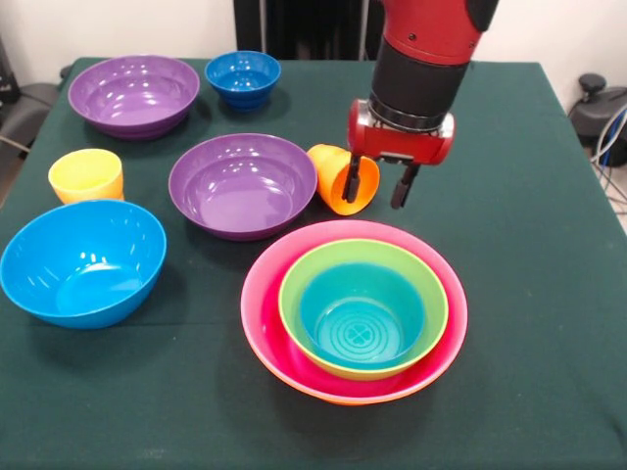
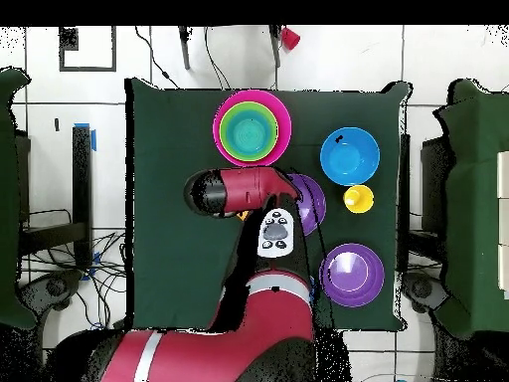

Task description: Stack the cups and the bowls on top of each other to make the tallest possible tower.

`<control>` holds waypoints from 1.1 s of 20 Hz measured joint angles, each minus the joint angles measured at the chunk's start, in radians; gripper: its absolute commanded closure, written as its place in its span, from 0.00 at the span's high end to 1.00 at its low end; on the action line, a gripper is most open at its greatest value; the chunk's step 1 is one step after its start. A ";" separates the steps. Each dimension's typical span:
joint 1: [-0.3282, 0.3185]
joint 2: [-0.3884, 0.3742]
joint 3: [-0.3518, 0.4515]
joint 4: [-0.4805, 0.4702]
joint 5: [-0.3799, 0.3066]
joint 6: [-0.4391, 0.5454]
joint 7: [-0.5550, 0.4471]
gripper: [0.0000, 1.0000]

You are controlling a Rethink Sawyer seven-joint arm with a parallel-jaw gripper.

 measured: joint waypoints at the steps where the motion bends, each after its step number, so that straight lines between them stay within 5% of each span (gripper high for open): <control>1: 0.003 0.001 -0.001 -0.001 0.000 0.000 0.000 1.00; 7: 0.029 0.007 -0.031 -0.015 0.000 0.015 0.000 1.00; 22: 0.201 0.077 -0.247 -0.119 -0.014 0.129 0.001 1.00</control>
